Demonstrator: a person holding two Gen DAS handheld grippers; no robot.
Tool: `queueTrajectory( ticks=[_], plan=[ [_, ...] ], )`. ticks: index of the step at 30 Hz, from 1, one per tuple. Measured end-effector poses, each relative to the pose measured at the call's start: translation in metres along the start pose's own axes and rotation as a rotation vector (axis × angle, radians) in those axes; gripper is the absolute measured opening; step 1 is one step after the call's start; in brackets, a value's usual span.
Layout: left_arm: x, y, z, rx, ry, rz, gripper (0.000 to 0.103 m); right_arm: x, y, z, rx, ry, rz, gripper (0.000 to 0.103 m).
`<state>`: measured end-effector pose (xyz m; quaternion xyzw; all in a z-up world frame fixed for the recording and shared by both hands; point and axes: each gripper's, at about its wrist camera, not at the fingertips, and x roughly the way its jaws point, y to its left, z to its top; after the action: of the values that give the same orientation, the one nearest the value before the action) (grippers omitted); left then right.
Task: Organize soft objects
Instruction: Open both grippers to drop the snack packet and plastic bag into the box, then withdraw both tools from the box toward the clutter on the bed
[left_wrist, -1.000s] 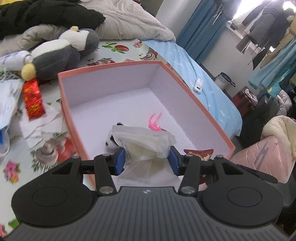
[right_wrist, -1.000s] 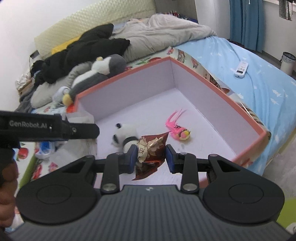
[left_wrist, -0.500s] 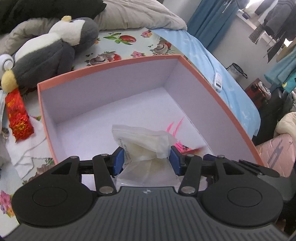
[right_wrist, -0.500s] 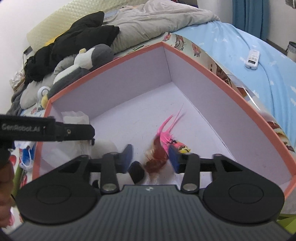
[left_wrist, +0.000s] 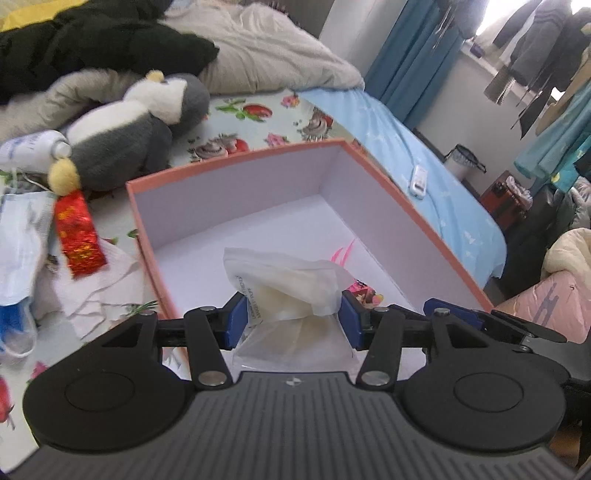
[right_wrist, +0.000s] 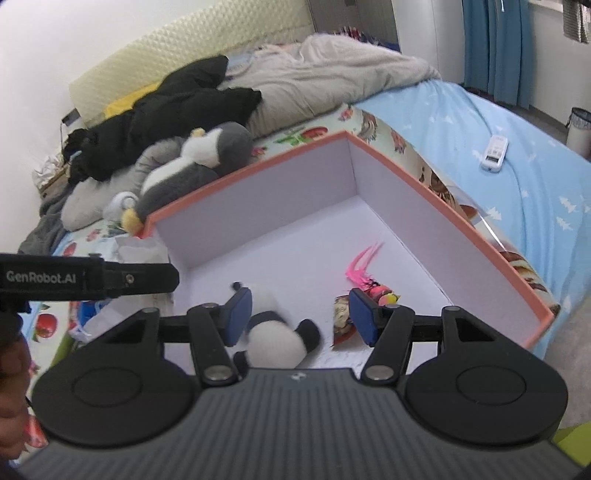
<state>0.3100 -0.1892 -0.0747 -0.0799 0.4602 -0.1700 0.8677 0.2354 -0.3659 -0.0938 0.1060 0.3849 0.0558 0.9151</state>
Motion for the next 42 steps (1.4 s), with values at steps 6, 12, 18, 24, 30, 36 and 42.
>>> queueTrajectory(
  ticks=[6, 12, 18, 24, 30, 36, 42],
  plan=[
    [-0.060, -0.003, -0.024, 0.006, -0.064, -0.003, 0.058, -0.045, 0.029, -0.016, -0.026, -0.042, 0.025, 0.061],
    [-0.116, -0.009, -0.053, 0.012, -0.125, -0.004, 0.058, -0.083, 0.052, -0.033, -0.051, -0.072, 0.053, 0.061],
    [-0.165, -0.009, -0.084, 0.009, -0.182, 0.006, 0.058, -0.116, 0.072, -0.051, -0.086, -0.110, 0.067, 0.061],
    [-0.206, 0.002, -0.123, -0.021, -0.223, 0.030, 0.058, -0.143, 0.092, -0.070, -0.121, -0.130, 0.098, 0.061],
    [-0.238, 0.012, -0.164, -0.049, -0.253, 0.051, 0.058, -0.161, 0.104, -0.093, -0.142, -0.137, 0.129, 0.061],
    [-0.263, 0.019, -0.197, -0.084, -0.285, 0.090, 0.058, -0.169, 0.114, -0.107, -0.168, -0.124, 0.153, 0.061],
    [-0.276, 0.036, -0.213, -0.134, -0.300, 0.130, 0.058, -0.166, 0.129, -0.108, -0.193, -0.112, 0.183, 0.061]
  ],
)
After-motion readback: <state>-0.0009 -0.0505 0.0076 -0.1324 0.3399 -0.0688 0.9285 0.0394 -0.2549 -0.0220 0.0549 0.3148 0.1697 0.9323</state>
